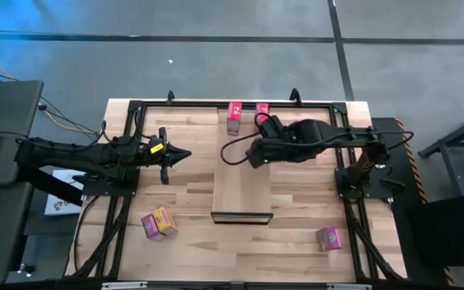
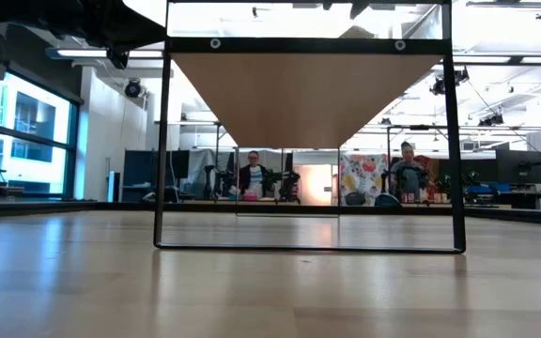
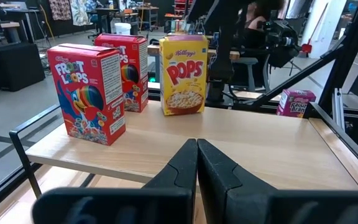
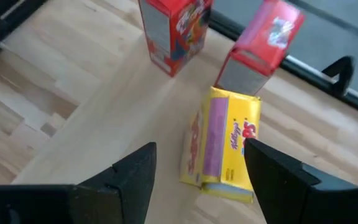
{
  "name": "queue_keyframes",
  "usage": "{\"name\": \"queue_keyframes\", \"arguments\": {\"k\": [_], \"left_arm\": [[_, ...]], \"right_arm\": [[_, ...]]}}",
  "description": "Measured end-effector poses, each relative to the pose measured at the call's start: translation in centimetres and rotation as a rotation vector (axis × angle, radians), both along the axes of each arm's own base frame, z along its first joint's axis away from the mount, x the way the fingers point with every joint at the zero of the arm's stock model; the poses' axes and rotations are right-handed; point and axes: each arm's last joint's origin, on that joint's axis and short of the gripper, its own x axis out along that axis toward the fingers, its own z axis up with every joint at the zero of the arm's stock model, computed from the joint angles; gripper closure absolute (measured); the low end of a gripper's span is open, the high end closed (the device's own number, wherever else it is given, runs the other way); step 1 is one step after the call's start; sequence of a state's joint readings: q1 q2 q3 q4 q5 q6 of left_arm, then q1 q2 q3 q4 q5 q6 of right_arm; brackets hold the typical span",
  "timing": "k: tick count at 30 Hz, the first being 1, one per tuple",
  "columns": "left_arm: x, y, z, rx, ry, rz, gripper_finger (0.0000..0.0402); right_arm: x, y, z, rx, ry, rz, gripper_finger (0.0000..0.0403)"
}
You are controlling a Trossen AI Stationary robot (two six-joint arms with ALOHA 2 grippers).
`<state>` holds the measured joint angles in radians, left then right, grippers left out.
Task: Stack cereal on shelf
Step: Put the right yellow cereal box on the shelf
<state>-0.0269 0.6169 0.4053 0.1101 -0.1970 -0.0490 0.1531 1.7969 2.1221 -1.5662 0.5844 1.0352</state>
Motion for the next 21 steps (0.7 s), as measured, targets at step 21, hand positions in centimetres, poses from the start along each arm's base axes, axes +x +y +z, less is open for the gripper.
{"name": "queue_keyframes", "arguments": {"k": [21], "left_arm": [[0.0, 0.0, -0.1, 0.0, 0.011, 0.0, 0.0398]], "right_arm": [[-3.6, 1.0, 3.3, -0.15, -0.023, 0.163, 0.0203]]}}
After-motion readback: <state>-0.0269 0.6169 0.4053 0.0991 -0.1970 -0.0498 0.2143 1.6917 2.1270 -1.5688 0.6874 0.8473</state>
